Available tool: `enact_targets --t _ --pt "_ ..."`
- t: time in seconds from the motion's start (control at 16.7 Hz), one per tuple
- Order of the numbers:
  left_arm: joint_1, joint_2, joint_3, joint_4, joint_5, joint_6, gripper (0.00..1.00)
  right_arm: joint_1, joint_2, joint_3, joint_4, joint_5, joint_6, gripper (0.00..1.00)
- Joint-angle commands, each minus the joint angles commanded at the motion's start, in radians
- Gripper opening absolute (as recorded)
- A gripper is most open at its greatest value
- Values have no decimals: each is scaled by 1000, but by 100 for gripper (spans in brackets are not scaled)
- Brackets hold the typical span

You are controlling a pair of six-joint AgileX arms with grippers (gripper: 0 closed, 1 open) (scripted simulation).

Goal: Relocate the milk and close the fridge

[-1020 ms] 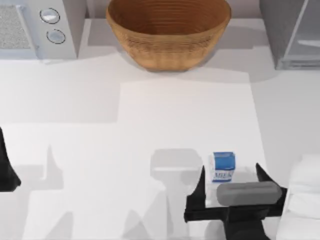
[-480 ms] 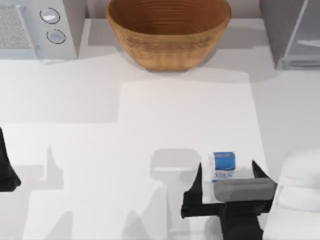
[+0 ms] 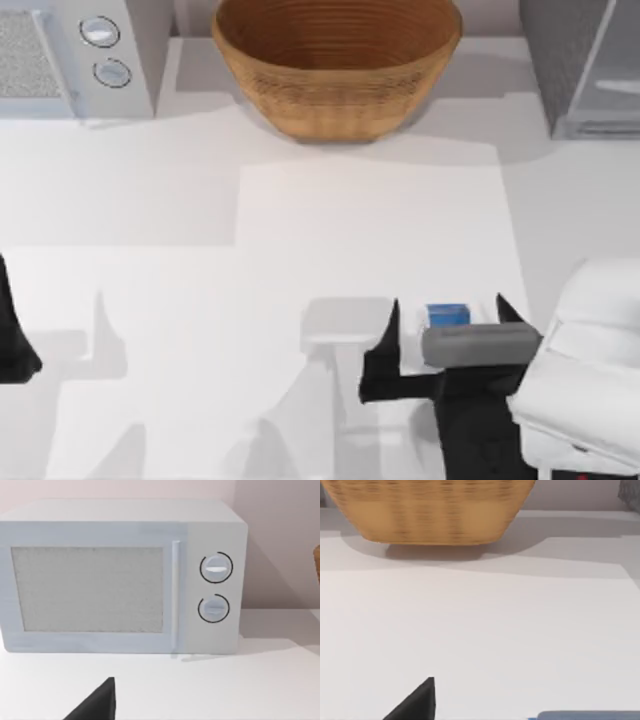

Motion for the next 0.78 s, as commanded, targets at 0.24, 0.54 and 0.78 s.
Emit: enact_targets --t 0.24,0.54,0.78 --pt "0 0 0 0 0 0 100 0 0 0 0 0 0 77" --pt "0 0 0 0 0 0 100 0 0 0 0 0 0 40" --pt "0 0 0 0 0 0 100 0 0 0 0 0 0 10"
